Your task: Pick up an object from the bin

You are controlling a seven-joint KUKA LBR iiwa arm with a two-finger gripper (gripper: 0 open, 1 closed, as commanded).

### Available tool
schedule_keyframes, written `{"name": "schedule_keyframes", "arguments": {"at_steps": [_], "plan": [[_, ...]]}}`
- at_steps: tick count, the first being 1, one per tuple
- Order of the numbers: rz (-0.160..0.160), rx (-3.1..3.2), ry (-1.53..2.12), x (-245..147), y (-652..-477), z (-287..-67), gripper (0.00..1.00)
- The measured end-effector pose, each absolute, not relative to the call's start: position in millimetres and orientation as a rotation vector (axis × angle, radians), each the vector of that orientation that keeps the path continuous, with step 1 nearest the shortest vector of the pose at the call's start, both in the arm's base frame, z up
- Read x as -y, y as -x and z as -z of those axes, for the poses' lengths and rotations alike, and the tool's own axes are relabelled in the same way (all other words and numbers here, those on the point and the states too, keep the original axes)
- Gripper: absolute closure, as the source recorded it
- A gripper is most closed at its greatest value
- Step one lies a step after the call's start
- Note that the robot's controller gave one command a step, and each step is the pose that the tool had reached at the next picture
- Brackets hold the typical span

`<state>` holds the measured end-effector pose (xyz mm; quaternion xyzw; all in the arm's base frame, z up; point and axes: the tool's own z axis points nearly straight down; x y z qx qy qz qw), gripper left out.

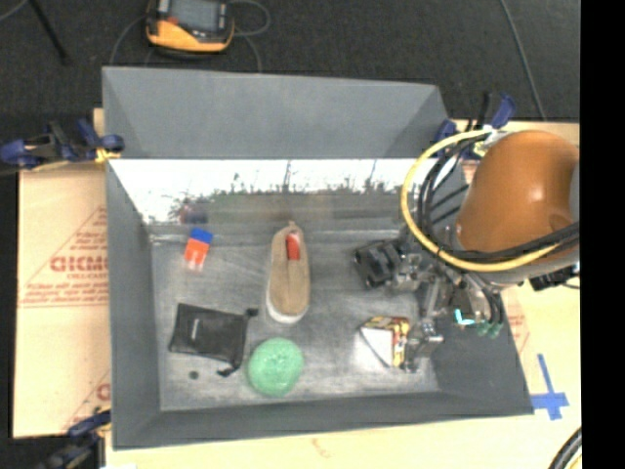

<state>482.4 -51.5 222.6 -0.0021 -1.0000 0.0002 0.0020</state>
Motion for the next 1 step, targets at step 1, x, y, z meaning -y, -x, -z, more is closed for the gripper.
{"name": "schedule_keyframes", "arguments": {"at_steps": [1], "plan": [[-0.002,3.145,0.003,51.5,-484.0,-225.7,0.0]]}}
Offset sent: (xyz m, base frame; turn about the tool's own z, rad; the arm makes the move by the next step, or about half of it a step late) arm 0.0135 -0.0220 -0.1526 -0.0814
